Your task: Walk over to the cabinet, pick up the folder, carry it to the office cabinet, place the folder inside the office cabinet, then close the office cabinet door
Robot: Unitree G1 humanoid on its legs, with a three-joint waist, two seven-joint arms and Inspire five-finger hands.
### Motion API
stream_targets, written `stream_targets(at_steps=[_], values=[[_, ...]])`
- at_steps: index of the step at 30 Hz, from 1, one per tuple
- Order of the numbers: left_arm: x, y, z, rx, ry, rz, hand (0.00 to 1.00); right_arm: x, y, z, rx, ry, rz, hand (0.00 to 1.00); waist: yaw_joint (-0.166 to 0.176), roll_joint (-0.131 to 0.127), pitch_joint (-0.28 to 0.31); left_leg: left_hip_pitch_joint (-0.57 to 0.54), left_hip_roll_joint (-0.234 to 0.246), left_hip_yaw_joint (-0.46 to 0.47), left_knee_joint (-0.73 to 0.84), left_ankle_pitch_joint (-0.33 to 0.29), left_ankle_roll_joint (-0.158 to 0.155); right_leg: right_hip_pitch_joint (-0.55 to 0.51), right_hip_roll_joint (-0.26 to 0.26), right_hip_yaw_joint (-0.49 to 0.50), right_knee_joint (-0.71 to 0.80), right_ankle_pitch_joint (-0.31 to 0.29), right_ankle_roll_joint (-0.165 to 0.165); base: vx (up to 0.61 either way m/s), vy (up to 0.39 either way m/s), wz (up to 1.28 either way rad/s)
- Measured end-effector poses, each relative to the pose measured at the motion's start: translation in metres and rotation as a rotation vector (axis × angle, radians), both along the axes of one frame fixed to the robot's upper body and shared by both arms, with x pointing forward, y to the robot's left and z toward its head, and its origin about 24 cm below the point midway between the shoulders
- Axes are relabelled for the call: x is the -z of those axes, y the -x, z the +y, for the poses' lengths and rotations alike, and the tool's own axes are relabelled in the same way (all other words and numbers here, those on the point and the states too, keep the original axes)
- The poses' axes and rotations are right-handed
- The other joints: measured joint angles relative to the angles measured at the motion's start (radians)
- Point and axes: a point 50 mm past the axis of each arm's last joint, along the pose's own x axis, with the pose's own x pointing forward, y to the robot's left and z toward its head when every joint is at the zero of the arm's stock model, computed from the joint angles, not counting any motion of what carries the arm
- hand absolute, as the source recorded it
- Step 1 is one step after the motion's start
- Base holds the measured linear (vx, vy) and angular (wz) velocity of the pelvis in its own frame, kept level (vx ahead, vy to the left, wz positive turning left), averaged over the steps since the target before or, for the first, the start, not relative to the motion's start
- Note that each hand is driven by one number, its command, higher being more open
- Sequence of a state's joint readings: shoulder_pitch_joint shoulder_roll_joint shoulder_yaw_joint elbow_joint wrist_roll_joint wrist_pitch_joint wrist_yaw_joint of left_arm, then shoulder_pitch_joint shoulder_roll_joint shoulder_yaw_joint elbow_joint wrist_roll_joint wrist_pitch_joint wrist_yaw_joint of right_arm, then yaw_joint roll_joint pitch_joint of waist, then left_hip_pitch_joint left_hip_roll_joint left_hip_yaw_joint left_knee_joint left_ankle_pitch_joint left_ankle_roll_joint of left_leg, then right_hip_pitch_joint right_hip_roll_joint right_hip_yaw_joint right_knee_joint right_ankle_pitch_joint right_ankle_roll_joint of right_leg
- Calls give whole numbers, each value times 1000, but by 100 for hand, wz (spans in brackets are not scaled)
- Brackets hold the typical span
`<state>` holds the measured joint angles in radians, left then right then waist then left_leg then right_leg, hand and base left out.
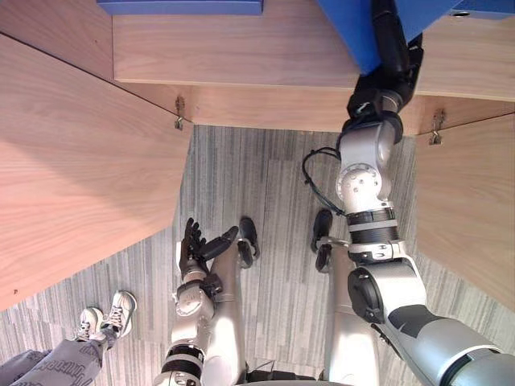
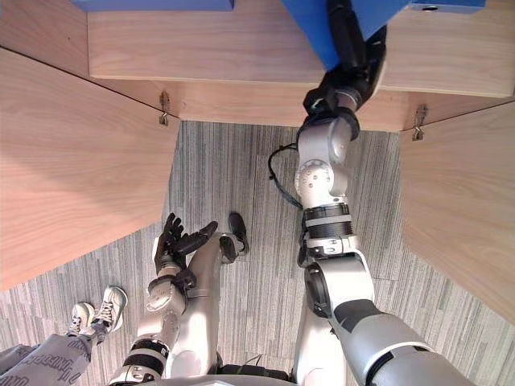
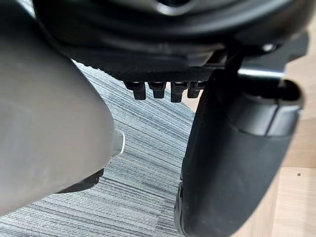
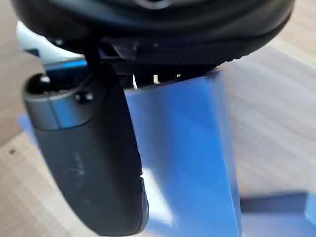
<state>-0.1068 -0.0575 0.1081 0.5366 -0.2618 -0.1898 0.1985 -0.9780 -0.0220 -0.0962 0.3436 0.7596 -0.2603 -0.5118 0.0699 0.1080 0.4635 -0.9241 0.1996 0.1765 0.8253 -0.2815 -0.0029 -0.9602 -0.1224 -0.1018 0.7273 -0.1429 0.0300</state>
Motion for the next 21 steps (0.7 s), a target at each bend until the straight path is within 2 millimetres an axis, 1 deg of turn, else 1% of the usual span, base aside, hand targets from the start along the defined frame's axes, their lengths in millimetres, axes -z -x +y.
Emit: stream_targets(at_steps=[4,7,9,11,13,15,17,18,19,21], values=[[6,2,-1,-1,15,30,100,-2,2,14,-43,49,-16,100,0,-1,-4,41,-4,0,-44,14,-7,48,0,-11,-45,11,-2,-3,-24,4],[8,2,-1,-1,16,37,100,-7,5,22,-67,91,-51,100,-1,-1,-4,50,-6,0,-60,19,-9,57,0,-15,-60,15,-2,0,-8,1],[8,2,-1,-3,16,42,100,-9,7,31,-93,159,-78,100,-3,-1,-5,55,-7,3,-69,20,-9,61,0,-15,-69,17,-2,0,0,0],[9,2,-2,-1,17,49,100,-7,8,39,-119,215,-85,100,-4,-1,-5,65,-6,7,-76,20,-10,70,0,-16,-75,17,-2,0,0,0],[11,2,-2,1,18,57,100,-2,9,50,-154,297,-85,100,-4,-8,-9,78,-6,15,-90,21,-10,78,0,-16,-86,19,-2,20,-14,-4],[11,2,-3,5,19,58,100,-1,10,57,-180,369,-99,100,-6,-8,-9,83,-6,16,-93,21,-10,85,0,-17,-91,19,-2,0,0,0],[11,2,-3,8,20,60,100,2,9,62,-201,431,-103,100,-5,-14,-12,88,-6,19,-98,21,-10,89,0,-17,-98,21,-1,0,0,0],[12,2,-3,8,19,62,100,7,7,64,-217,466,-91,0,-5,-18,-16,90,-6,20,-100,21,-11,91,0,-17,-100,22,-1,0,0,0],[12,2,-3,8,20,63,100,9,5,65,-226,480,-83,0,-5,-19,-16,91,-6,21,-101,21,-11,92,0,-17,-101,22,-1,0,0,0],[13,1,-3,12,21,66,100,22,-4,64,-246,542,-24,0,-6,-20,-17,96,-7,21,-106,21,-11,100,0,-18,-111,27,0,0,0,0]])
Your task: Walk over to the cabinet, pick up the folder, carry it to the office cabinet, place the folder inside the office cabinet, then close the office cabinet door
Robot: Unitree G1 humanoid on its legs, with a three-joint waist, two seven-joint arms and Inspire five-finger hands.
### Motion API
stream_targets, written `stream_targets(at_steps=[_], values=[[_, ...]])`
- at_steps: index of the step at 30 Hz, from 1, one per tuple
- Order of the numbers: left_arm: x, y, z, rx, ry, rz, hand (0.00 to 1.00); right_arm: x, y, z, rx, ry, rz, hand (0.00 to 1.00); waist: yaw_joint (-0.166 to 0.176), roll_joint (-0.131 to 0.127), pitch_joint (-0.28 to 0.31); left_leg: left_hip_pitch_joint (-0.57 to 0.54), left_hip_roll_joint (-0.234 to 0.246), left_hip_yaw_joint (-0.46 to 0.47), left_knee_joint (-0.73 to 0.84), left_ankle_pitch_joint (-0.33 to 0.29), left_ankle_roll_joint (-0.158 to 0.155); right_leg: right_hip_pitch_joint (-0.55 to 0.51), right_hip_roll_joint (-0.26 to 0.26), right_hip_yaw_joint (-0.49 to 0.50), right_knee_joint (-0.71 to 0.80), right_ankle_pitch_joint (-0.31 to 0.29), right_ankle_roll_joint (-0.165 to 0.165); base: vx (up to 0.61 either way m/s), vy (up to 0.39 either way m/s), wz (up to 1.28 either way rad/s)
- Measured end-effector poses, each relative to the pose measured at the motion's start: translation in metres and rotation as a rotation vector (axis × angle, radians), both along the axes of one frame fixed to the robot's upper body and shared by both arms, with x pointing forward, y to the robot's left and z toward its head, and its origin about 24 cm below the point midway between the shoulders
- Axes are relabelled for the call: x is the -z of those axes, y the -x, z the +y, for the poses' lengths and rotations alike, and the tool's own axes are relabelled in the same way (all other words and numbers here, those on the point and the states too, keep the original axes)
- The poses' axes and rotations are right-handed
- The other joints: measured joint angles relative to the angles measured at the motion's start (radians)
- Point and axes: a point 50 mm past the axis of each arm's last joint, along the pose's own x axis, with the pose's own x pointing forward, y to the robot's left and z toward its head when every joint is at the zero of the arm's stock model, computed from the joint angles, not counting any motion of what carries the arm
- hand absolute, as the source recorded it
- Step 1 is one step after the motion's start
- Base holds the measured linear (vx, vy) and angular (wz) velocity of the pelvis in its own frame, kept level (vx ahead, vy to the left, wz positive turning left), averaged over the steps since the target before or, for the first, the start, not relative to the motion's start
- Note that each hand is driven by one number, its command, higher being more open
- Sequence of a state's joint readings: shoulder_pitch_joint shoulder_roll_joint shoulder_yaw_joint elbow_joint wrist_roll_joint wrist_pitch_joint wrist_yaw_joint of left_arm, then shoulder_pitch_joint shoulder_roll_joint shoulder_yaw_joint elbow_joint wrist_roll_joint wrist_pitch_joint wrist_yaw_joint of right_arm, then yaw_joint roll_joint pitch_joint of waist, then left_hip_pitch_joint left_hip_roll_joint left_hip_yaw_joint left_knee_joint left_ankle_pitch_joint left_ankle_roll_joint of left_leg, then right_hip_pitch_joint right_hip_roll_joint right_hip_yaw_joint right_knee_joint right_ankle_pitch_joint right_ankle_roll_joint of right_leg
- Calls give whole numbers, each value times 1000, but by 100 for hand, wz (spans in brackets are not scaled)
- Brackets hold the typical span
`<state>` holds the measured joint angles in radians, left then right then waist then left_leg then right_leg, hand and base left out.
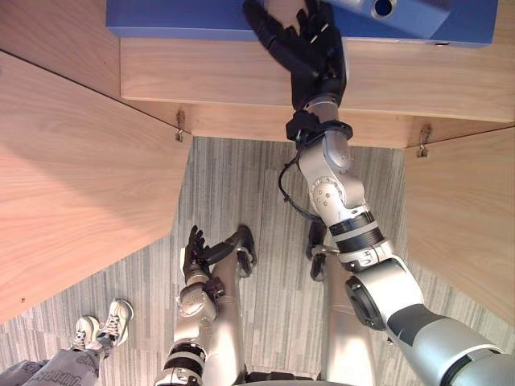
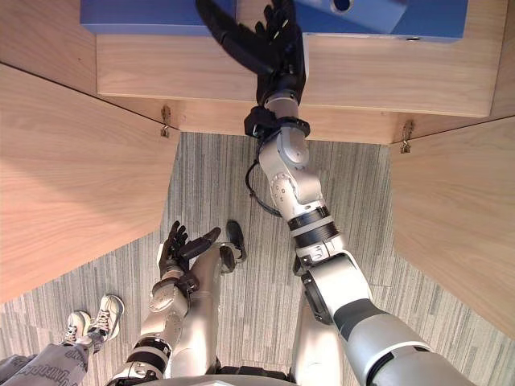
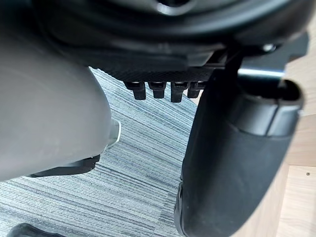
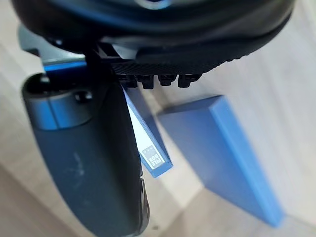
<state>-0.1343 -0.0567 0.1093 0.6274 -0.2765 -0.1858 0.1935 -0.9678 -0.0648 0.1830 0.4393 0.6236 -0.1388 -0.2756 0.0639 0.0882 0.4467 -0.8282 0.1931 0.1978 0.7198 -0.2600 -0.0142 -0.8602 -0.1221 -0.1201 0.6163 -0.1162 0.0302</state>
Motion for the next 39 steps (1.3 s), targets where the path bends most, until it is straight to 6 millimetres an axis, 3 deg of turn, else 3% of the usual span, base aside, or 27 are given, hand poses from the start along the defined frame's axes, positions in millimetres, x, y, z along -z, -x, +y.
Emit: stream_targets(at_steps=[5,8,13,18,22,27,39], values=[[1,1,0,8,0,-11,100,27,-16,-16,42,248,92,0,0,-3,-1,-1,-4,2,-15,8,1,2,0,-1,-18,11,2,0,0,0],[1,1,2,17,-5,-15,100,32,-20,-28,51,339,97,0,-2,-3,-1,-1,-5,2,-23,13,1,2,0,-2,-24,14,1,0,0,0],[4,3,4,24,6,-11,100,22,-24,-53,91,344,87,0,-13,-3,-1,1,-10,0,-35,24,0,2,-3,-4,-26,16,0,-13,-16,3],[5,3,4,37,2,-12,100,6,-26,-77,115,128,90,0,-12,-3,-1,1,-12,0,-50,38,0,2,-4,-7,-36,24,-3,-11,-13,1],[5,3,5,25,22,-16,100,-15,-27,-91,177,70,44,0,-12,-3,-1,-2,-13,-1,-54,43,0,-1,-4,-9,-40,28,-5,-8,-6,0],[3,2,6,18,29,-32,100,-37,-30,-95,205,20,22,0,-11,-3,-2,-29,-15,-1,-59,51,0,-29,-4,-9,-40,31,-7,0,0,0],[-4,-2,3,23,39,-64,100,-47,-39,-103,288,28,64,0,-7,-2,-3,-51,-27,-15,-84,96,-4,-49,-19,-35,-30,45,-26,-37,-26,8]])
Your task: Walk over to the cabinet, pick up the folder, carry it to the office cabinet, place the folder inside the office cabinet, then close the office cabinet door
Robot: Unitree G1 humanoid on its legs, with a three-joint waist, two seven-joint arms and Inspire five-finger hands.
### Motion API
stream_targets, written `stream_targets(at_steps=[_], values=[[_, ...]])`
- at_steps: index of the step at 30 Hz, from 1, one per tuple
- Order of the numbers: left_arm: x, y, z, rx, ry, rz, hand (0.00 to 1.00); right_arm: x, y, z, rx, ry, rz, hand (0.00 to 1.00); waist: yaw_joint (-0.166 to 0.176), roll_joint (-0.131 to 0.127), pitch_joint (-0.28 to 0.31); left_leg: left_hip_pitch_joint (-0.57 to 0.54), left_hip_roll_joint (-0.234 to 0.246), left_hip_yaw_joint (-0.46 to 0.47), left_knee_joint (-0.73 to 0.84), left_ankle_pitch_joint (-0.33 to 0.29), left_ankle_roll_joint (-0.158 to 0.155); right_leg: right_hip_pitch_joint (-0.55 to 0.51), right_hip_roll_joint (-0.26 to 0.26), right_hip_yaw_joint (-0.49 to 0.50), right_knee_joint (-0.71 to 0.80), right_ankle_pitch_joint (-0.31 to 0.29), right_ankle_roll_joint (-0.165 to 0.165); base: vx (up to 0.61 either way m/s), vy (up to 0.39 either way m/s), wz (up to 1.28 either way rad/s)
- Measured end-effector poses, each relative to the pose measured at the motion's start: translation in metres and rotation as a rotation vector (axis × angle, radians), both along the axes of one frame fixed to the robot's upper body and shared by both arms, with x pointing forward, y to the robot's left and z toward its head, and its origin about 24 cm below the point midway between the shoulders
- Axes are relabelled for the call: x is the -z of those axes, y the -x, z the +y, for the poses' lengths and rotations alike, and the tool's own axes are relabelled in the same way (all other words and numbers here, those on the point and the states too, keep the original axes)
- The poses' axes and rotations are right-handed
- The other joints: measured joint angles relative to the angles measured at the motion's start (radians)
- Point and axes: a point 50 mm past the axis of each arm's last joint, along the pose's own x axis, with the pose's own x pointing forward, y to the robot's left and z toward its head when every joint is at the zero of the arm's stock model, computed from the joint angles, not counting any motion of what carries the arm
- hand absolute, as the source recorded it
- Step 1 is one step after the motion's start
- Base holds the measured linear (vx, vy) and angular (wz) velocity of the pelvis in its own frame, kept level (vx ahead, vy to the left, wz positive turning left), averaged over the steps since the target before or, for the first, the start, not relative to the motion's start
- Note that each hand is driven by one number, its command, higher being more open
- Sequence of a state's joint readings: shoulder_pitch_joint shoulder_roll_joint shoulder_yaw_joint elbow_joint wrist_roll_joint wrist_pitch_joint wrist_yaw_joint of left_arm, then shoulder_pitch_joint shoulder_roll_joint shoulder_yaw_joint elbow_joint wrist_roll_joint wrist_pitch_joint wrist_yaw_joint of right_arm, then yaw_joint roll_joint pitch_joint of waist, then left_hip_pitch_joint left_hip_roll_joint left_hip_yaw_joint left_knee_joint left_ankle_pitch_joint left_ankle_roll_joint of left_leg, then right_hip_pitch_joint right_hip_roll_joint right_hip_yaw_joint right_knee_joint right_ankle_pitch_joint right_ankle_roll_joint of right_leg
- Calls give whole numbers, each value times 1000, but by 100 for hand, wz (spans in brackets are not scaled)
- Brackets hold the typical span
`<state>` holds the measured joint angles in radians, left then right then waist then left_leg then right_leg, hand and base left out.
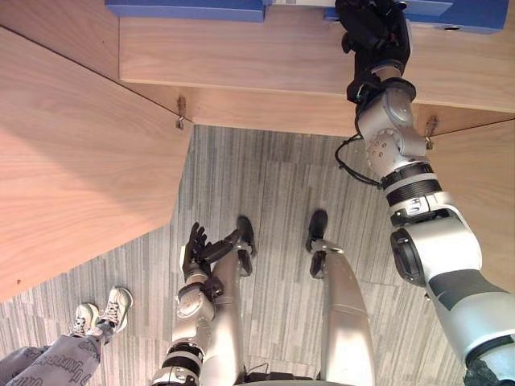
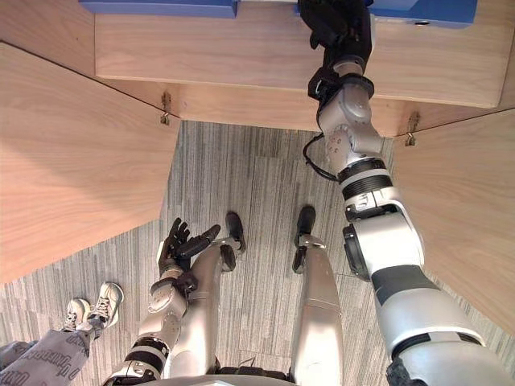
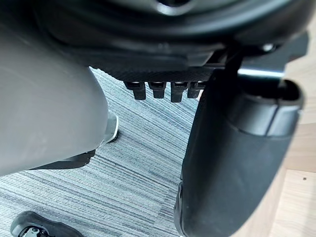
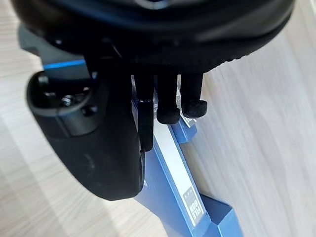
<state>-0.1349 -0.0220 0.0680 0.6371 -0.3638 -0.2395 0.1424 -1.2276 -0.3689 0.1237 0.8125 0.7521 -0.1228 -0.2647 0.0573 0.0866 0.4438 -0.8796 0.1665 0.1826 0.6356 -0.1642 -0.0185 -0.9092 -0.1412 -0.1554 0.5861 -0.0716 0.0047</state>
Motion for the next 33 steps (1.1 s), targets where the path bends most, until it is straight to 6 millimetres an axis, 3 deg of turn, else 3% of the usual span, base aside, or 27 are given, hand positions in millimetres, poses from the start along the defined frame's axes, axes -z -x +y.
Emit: stream_targets(at_steps=[5,8,14,16,18,20,21,22,23,25,27,33], values=[[-1,-1,-1,-2,4,-2,100,5,18,-9,-1,-35,-85,0,4,0,0,0,4,-2,17,1,1,6,0,-4,8,0,0,0,-4,2],[2,2,-5,9,17,22,100,40,55,-22,22,-60,-179,0,1,0,0,62,12,8,26,-8,7,77,-1,-13,8,-12,0,23,3,6],[24,30,-4,22,14,119,100,141,122,2,-44,-4,-97,0,-34,-13,-25,264,28,45,4,-71,0,265,6,-7,-21,-63,11,10,-5,-10],[36,43,-3,39,6,176,100,191,140,8,-64,36,70,0,-41,-28,-43,370,24,58,-47,-62,-12,358,11,-2,-61,-52,18,115,-10,-13],[48,54,1,56,-9,241,100,227,150,9,-57,102,213,0,-46,-39,-79,427,19,63,-95,-55,-18,412,19,-2,-106,-47,22,145,-18,-4],[65,73,11,66,-29,350,100,290,172,2,-41,281,488,0,-65,-56,-137,518,5,64,-195,-20,-18,509,29,-11,-211,-18,29,223,-15,3],[67,77,14,64,-35,365,100,303,177,-1,-38,312,553,0,-72,-59,-145,540,1,65,-216,-13,-20,533,31,-12,-234,-10,32,210,3,2],[70,82,17,64,-43,386,100,322,185,-6,-28,355,648,100,-75,-60,-155,574,-3,69,-248,-5,-23,569,35,-12,-273,3,34,127,12,-4],[71,85,20,65,-51,397,100,334,191,-9,-18,380,709,100,-75,-61,-162,595,-5,74,-268,-1,-23,591,38,-11,-299,12,36,183,27,-12],[76,98,30,60,-79,434,100,377,224,-24,16,401,953,100,-75,-62,-203,678,-17,105,-355,17,-25,673,48,4,-405,51,49,165,44,-23],[79,109,41,46,-99,465,100,401,250,-35,48,391,1116,100,-77,-65,-232,756,-31,141,-429,30,-28,734,52,33,-483,81,57,167,56,-41],[89,129,50,89,-154,568,100,425,291,-57,156,288,1321,100,-107,-71,-295,904,-63,226,-557,52,-27,825,56,104,-578,121,74,75,51,-40]])
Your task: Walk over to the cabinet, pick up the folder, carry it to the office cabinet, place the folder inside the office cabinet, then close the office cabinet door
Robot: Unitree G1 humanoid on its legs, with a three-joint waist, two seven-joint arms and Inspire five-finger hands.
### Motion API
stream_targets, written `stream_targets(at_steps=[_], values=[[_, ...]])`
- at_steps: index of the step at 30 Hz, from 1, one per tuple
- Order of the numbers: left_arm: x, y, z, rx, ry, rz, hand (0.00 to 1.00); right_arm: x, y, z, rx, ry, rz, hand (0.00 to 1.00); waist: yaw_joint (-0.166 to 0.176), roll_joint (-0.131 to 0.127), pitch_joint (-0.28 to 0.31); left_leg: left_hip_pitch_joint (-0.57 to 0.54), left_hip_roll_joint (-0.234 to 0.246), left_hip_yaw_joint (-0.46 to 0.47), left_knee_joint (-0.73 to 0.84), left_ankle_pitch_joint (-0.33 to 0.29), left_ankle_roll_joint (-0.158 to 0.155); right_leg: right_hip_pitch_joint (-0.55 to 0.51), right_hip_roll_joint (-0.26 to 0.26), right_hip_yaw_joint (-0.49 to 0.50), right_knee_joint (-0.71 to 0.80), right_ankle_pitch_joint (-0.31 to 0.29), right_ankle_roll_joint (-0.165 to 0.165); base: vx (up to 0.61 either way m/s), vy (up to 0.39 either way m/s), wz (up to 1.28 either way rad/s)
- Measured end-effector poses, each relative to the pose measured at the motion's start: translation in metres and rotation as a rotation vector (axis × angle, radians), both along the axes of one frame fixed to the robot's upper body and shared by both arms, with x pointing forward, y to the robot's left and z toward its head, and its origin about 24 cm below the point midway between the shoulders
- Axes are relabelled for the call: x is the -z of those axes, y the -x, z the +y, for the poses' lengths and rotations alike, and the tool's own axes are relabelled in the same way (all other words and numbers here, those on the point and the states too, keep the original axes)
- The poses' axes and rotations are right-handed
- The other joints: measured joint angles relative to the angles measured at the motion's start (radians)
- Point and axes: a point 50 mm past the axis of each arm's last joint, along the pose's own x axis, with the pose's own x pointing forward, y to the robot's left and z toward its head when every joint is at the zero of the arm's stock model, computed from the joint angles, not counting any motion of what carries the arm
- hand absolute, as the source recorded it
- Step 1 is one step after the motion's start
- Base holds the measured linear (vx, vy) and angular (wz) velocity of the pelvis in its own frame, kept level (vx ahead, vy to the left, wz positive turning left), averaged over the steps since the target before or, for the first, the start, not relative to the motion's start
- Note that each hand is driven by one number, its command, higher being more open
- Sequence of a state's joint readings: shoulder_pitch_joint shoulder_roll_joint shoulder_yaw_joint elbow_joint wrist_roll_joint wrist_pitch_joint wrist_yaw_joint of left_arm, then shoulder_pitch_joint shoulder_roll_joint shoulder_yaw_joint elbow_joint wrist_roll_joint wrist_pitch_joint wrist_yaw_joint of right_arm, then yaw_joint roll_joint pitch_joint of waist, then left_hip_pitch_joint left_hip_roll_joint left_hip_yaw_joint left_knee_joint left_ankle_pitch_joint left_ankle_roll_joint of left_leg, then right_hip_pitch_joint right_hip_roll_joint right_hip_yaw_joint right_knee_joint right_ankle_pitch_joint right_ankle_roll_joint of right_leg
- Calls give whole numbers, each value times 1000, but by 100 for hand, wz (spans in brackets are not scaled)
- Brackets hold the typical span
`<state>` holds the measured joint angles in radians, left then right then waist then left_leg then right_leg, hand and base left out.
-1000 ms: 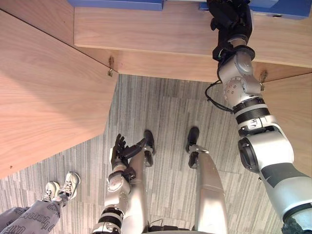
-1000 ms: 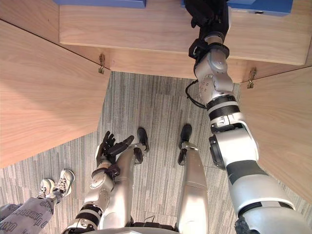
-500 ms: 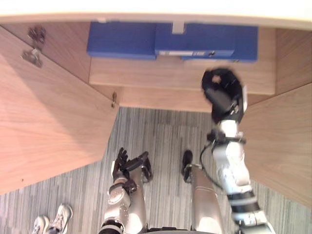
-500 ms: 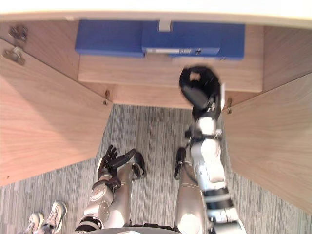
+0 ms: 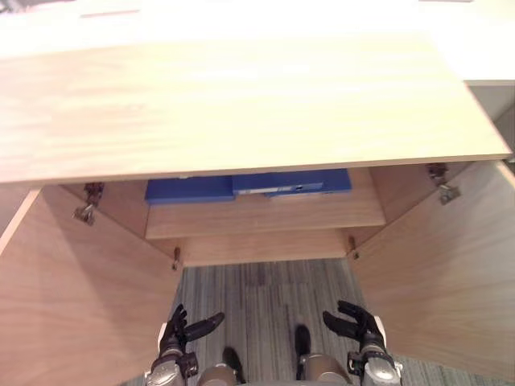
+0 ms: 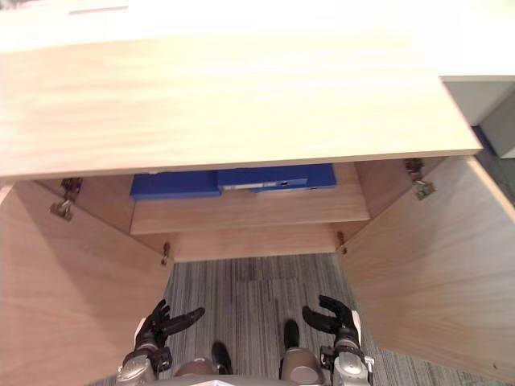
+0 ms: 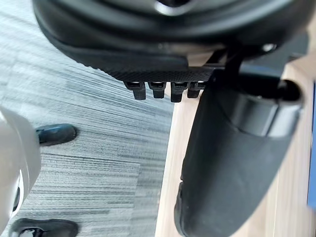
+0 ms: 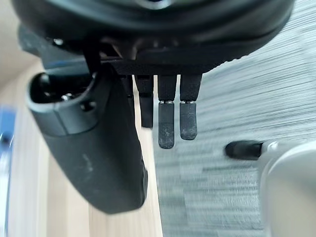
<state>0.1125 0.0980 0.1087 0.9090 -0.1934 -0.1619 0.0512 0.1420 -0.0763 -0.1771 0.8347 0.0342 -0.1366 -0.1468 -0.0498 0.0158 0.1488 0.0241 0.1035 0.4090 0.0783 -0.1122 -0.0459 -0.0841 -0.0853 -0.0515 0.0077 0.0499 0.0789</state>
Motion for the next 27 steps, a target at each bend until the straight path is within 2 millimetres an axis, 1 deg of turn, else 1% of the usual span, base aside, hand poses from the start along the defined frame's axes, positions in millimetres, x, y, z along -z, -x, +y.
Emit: stream_targets(at_steps=[3,7,9,10,11,12,13,14,16,17,18,19,20,21,22,23,24,25,27], values=[[3,4,-2,26,8,25,100,2,9,-4,79,-24,10,100,-11,-8,-23,23,-8,21,-13,0,0,9,6,35,-24,20,3,-34,19,-36],[7,14,-2,21,13,66,100,6,16,-5,158,-60,17,100,-21,-16,-30,62,-17,71,-23,0,0,17,12,88,-32,35,2,-94,7,-41],[9,18,-2,20,17,79,100,7,25,-10,237,-76,19,100,-23,-16,-30,77,-19,92,-24,-1,-1,17,16,119,-35,47,1,-161,-26,-46],[10,23,-2,15,18,90,100,7,30,-15,320,-92,12,100,-24,-16,-30,88,-20,118,-24,-6,-4,13,21,145,-43,55,-1,-155,-31,-46],[10,25,-1,14,19,97,100,7,32,-19,354,-95,6,100,-25,-15,-31,93,-21,128,-25,-8,-6,13,23,159,-46,58,-2,-182,-38,-61],[11,30,-1,8,20,107,100,5,36,-27,430,-95,-8,100,-32,-14,-32,100,-21,148,-26,-19,-19,10,26,181,-50,60,-4,-107,-29,-47],[12,33,-1,-3,24,113,100,4,38,-31,473,-94,-19,100,-38,-13,-32,103,-21,159,-26,-21,-19,8,28,190,-52,59,-4,-124,-40,-56],[13,39,0,-23,30,127,100,1,40,-41,552,-83,-46,100,-49,-12,-33,109,-20,179,-27,-25,-21,4,31,212,-59,60,-4,-91,-35,-50],[14,45,-1,-46,37,137,100,-9,44,-57,662,-54,-105,100,-60,-8,-35,111,-21,210,-29,-34,-28,-10,37,239,-59,64,-7,-82,-32,-50],[15,46,-1,-54,41,139,100,-15,47,-66,707,-31,-138,100,-62,-4,-38,112,-21,227,-27,-39,-29,-17,41,255,-59,66,-8,-51,-25,-56],[15,49,-2,-56,43,146,100,-25,47,-78,748,6,-188,100,-69,3,-42,113,-19,249,-21,-48,-29,-25,47,277,-58,72,-17,-10,-20,-68],[16,54,-3,-59,46,157,100,-35,43,-90,766,45,-237,100,-77,12,-47,115,-18,276,-14,-56,-31,-37,55,301,-56,76,-18,8,-15,-65],[17,54,-4,-55,48,157,100,-40,41,-96,766,64,-259,100,-78,16,-48,115,-18,290,-10,-61,-32,-42,58,316,-56,78,-16,46,-11,-64],[17,53,-5,-45,48,155,100,-51,35,-109,756,103,-297,100,-82,25,-47,115,-15,307,2,-64,-24,-47,63,335,-56,85,-8,56,-1,-59],[16,52,-6,-37,49,152,100,-61,25,-121,738,133,-335,100,-88,34,-50,113,-18,319,10,-72,-20,-57,69,355,-55,94,3,66,-3,-57],[16,52,-6,-31,45,151,100,-67,18,-127,727,145,-360,100,-90,40,-49,113,-18,318,11,-75,-18,-59,73,367,-55,95,4,80,-10,-58],[16,49,-6,-15,43,139,100,-81,0,-138,691,166,-425,100,-100,54,-41,112,-20,318,12,-84,-14,-70,78,384,-54,97,7,83,-23,-41],[15,47,-7,-3,43,133,100,-88,-7,-143,672,176,-450,100,-105,62,-37,110,-20,318,12,-86,-13,-74,79,388,-53,98,8,73,-26,-34],[13,38,-11,47,48,107,100,-111,-29,-158,597,222,-519,100,-108,89,-18,106,-23,319,16,-96,-13,-84,81,398,-52,98,9,35,-19,-21]])
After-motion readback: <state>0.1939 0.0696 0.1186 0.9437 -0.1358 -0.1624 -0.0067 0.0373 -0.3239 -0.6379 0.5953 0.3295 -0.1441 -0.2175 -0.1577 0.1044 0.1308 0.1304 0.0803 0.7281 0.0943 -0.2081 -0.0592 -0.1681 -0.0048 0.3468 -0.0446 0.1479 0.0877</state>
